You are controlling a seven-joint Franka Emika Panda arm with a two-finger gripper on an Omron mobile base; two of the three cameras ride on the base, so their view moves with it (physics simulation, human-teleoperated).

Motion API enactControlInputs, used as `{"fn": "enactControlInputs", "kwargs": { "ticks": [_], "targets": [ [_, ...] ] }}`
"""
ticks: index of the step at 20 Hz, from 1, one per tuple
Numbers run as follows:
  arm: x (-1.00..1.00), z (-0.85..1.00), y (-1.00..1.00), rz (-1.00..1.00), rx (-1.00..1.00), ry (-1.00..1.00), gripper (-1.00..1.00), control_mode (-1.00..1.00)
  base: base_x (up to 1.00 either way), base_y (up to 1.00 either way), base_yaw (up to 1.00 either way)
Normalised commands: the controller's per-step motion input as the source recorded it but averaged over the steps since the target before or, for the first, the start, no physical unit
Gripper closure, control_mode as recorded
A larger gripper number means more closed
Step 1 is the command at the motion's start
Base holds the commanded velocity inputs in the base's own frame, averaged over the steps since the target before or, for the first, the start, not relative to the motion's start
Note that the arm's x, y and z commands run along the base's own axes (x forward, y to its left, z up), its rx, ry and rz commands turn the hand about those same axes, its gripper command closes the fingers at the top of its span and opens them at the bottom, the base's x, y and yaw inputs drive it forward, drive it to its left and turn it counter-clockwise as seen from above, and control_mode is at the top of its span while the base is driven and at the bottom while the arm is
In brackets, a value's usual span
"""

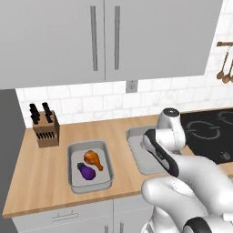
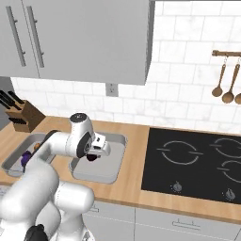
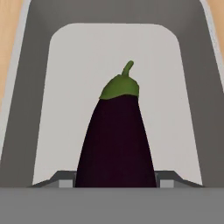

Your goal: Place one eggplant and one chicken drumstick in each tupperware on the nearby counter, to pack two identical lunches.

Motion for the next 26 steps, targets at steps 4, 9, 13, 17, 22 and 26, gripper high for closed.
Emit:
{"fn": "enactControlInputs", "kwargs": {
  "ticks": [4, 9, 13, 17, 22, 26],
  "targets": [
    [0.5, -0.22, -0.05, 0.07, 0.0, 0.0, 1.0, -1.0, 0.0, 0.0, 0.0],
    [0.48, -0.03, -0.08, 0.07, 0.0, 0.0, 1.0, -1.0, 0.0, 0.0, 0.0],
    [0.05, 0.0, -0.08, 0.02, 0.0, 0.0, 1.0, -1.0, 0.0, 0.0, 0.0],
    [0.0, -0.12, 0.0, 0.02, 0.0, 0.0, 1.0, -1.0, 0.0, 0.0, 0.0],
    [-0.06, -0.52, 0.0, 0.05, 0.01, 0.0, 1.0, -1.0, 0.0, 0.0, 0.0],
    [0.0, -0.09, 0.0, 0.02, 0.0, 0.0, -1.0, -1.0, 0.0, 0.0, 0.0]
  ]
}}
